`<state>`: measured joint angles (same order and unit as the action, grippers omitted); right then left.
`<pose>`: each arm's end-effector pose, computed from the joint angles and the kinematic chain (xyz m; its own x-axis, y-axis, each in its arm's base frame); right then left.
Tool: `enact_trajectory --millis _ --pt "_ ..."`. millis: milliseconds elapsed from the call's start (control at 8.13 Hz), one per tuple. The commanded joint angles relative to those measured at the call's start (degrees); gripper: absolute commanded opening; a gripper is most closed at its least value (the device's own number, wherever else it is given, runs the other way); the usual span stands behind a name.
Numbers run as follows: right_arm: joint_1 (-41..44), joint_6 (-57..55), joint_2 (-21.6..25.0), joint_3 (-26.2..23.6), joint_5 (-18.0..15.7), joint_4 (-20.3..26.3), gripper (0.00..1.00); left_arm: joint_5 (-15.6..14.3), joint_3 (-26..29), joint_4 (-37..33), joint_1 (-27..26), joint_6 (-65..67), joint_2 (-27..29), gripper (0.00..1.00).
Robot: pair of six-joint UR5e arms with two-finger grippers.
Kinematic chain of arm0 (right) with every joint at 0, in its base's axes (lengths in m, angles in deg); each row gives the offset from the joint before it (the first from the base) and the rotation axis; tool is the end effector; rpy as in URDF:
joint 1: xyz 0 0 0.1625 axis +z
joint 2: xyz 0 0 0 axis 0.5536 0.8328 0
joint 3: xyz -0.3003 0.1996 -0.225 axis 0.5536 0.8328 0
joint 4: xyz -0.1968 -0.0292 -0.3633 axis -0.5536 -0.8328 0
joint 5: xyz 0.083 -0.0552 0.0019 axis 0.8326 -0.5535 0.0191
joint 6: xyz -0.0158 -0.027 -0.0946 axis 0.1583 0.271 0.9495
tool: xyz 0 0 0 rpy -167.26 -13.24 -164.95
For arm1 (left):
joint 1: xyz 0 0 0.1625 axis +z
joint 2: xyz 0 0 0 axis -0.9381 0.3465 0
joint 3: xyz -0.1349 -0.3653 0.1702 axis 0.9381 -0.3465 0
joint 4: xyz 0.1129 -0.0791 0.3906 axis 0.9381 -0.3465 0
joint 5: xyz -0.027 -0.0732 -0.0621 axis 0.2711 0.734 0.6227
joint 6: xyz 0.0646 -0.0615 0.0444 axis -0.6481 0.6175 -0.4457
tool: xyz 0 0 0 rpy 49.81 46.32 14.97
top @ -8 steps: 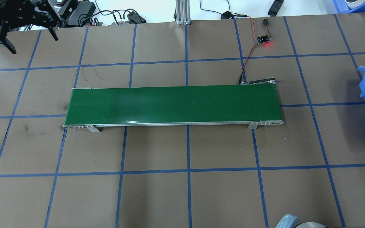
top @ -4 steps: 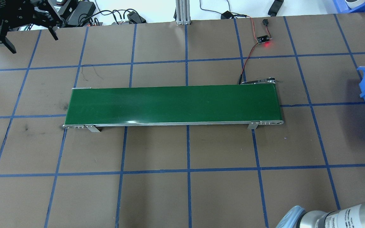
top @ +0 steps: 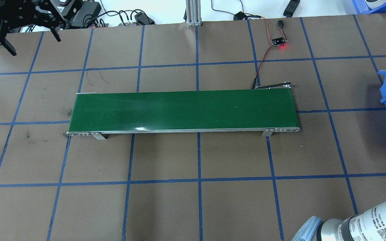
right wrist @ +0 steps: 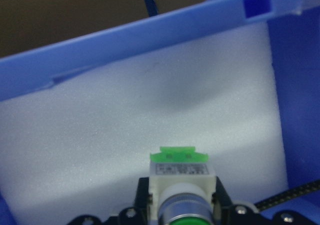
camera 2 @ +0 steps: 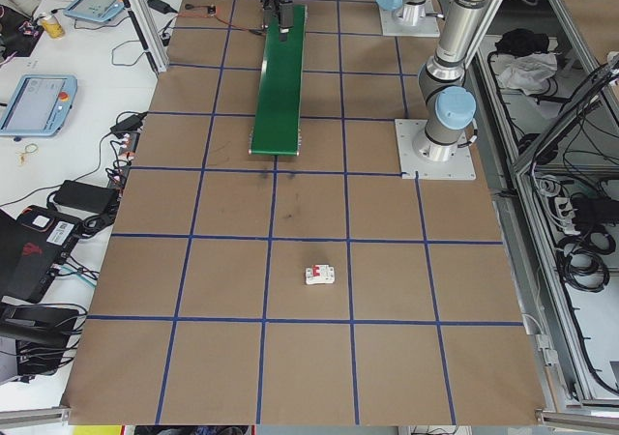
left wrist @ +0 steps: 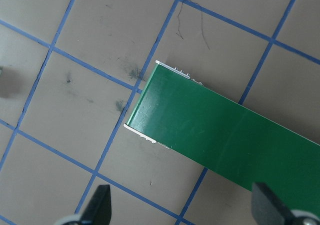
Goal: Move button from left to right
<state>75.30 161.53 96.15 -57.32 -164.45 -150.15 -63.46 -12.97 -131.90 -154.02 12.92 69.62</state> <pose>-0.3927 -0.5219 0.2698 -0.2802 -0.9555 0.0920 -0.9506 0.2895 0.1123 -0.0676 -0.5224 0.5806 -0.8839 -0.4551 -0.1076 -0.4434 0.8888 -0.1161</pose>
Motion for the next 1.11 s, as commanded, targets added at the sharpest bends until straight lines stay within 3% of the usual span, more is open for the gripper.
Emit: enact_trajectory --millis 0,123,246,492,738,984 --pt "0.0 2.9 -3.4 -0.5 0.6 -1.8 0.31 0.0 -0.3 0.0 0.0 0.0 0.0 1.00" --pt "0.0 2.9 -3.5 -0.6 0.7 -1.8 0.52 0.0 -0.6 0.0 0.0 0.0 -0.1 1.00" --pt "0.0 2.9 -3.5 -0.6 0.5 -1.7 0.64 0.0 -0.5 0.0 0.0 0.0 -0.1 1.00" --pt "0.0 2.9 -2.7 -0.6 0.1 -1.5 0.73 0.1 -0.6 0.0 0.0 0.0 -0.2 1.00" --pt "0.0 2.2 0.5 -0.6 -0.4 -0.5 0.72 0.1 -0.6 0.0 0.0 0.0 -0.2 1.00" --pt "0.0 -5.3 8.7 -0.5 0.2 5.2 0.73 0.1 -0.7 0.0 0.0 0.0 -0.3 1.00"
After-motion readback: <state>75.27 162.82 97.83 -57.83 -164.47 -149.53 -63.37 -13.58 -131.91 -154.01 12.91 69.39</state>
